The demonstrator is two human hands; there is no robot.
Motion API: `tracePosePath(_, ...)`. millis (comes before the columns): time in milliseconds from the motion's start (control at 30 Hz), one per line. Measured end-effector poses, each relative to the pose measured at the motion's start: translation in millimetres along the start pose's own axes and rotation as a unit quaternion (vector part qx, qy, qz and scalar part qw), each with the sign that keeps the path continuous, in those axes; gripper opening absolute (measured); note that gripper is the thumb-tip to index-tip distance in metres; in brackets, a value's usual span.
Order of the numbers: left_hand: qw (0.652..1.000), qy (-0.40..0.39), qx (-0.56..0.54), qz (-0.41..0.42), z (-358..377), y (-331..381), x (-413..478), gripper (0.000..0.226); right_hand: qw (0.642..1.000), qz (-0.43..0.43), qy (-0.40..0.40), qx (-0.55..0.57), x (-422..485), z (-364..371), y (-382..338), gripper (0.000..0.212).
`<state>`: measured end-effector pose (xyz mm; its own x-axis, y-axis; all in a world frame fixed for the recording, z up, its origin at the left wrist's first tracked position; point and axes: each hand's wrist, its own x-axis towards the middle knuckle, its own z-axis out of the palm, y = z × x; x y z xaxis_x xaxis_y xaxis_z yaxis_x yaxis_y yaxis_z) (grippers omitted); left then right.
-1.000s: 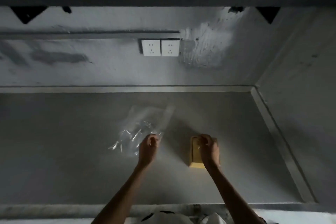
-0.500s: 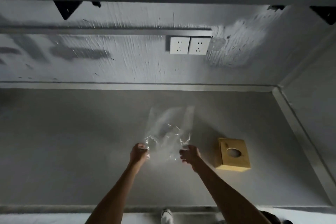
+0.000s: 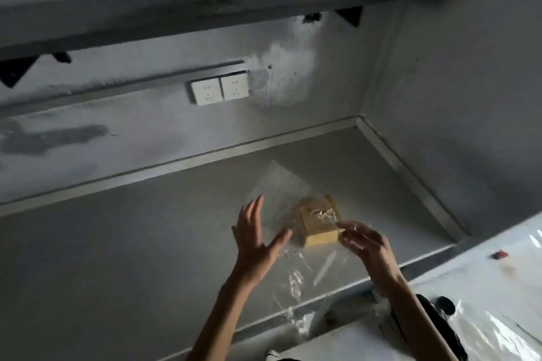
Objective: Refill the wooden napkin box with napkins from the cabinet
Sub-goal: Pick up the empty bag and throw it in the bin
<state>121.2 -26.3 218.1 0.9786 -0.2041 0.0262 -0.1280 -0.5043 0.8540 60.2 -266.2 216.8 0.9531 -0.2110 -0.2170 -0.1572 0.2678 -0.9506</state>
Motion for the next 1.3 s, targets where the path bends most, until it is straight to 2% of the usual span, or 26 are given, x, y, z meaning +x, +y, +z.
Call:
tracePosePath(67, 0.983, -0.166, 0.018, 0.072, 33, 53, 2, 0.096, 1.0, -0.022, 0.014, 0.012, -37, -36, -26, 0.04)
tracePosePath(133, 0.951, -0.299, -0.035, 0.071, 72, 90, -10, 0.101, 0.997, -0.035, 0.03, 0.053, -70, -67, -40, 0.049)
tracePosePath(200, 0.905, -0.406, -0.122, 0.041, 117, 125, -39, 0.114, 0.987, -0.038, 0.044, 0.152, -108, -103, -45, 0.047)
tracePosePath(267, 0.861, -0.47, -0.19, 0.031, 158, 149, -73, 0.122, 0.972, -0.035, 0.057, 0.226, -147, -132, -48, 0.03)
tracePosePath(300, 0.845, -0.487, -0.218, 0.03, 174, 154, -87, 0.117, 0.968, -0.027, 0.072, 0.237, -163, -142, -50, 0.019)
tracePosePath(400, 0.807, -0.524, -0.271, -0.019, 222, 179, -134, 0.085, 0.972, -0.026, 0.152, 0.179, -204, -178, -41, 0.022)
tracePosePath(467, 0.802, -0.529, -0.272, -0.059, 260, 191, -165, 0.058, 0.971, -0.046, 0.2, 0.122, -238, -208, -29, 0.025)
tracePosePath(533, 0.802, -0.536, -0.257, -0.058, 291, 203, -181, 0.047, 0.964, -0.062, 0.249, 0.077, -270, -240, -25, 0.032)
tracePosePath(600, 0.81, -0.529, -0.247, -0.049, 319, 219, -193, 0.044, 0.946, -0.084, 0.309, 0.049, -306, -271, -28, 0.053)
tracePosePath(633, 0.828, -0.502, -0.247, -0.051, 328, 226, -194, 0.041, 0.937, -0.092, 0.336, 0.023, -321, -281, -31, 0.066)
tracePosePath(667, 0.841, -0.476, -0.253, -0.056, 338, 233, -197, 0.037, 0.925, -0.083, 0.372, -0.015, -335, -290, -31, 0.074)
tracePosePath(733, 0.839, -0.457, -0.283, -0.084, 360, 248, -207, 0.032, 0.91, -0.02, 0.408, -0.071, -363, -303, -25, 0.082)
tracePosePath(800, 0.796, -0.491, -0.326, -0.143, 377, 257, -216, 0.031, 0.934, 0.035, 0.354, -0.046, -380, -306, -15, 0.082)
tracePosePath(867, 0.726, -0.555, -0.352, -0.201, 387, 258, -224, 0.027, 0.954, 0.044, 0.294, 0.036, -388, -306, -7, 0.077)
tracePosePath(900, 0.696, -0.581, -0.356, -0.223, 390, 257, -226, 0.024, 0.955, 0.047, 0.291, 0.045, -387, -307, -4, 0.074)
tracePosePath(967, 0.674, -0.607, -0.348, -0.238, 396, 253, -224, 0.03, 0.943, 0.065, 0.326, 0.01, -378, -310, 1, 0.061)
tracePosePath(1000, 0.683, -0.61, -0.33, -0.228, 397, 251, -220, 0.038, 0.936, 0.069, 0.345, 0.005, -371, -314, 5, 0.052)
tracePosePath(1067, 0.717, -0.617, -0.277, -0.168, 399, 242, -203, 0.044, 0.911, 0.056, 0.409, -0.011, -352, -318, 16, 0.039)
tracePosePath(1100, 0.732, -0.63, -0.231, -0.12, 400, 235, -193, 0.043, 0.883, 0.057, 0.46, -0.075, -345, -320, 21, 0.041)
tracePosePath(1133, 0.729, -0.651, -0.184, -0.106, 404, 222, -180, 0.043, 0.837, 0.065, 0.515, -0.174, -336, -321, 26, 0.043)
tracePosePath(1167, 0.735, -0.658, -0.133, -0.094, 407, 208, -164, 0.05, 0.774, 0.065, 0.559, -0.289, -326, -320, 29, 0.043)
tracePosePath(1200, 0.723, -0.674, -0.118, -0.096, 411, 194, -149, 0.065, 0.722, 0.056, 0.581, -0.372, -314, -318, 31, 0.042)
tracePosePath(1233, 0.701, -0.685, -0.145, -0.137, 415, 181, -135, 0.085, 0.693, 0.046, 0.59, -0.411, -301, -316, 33, 0.04)
tracePosePath(1267, 0.654, -0.695, -0.193, -0.227, 417, 174, -129, 0.098, 0.686, 0.043, 0.601, -0.408, -288, -313, 36, 0.039)
tracePosePath(1300, 0.619, -0.701, -0.232, -0.266, 421, 167, -128, 0.102, 0.688, 0.047, 0.616, -0.381, -274, -312, 41, 0.037)
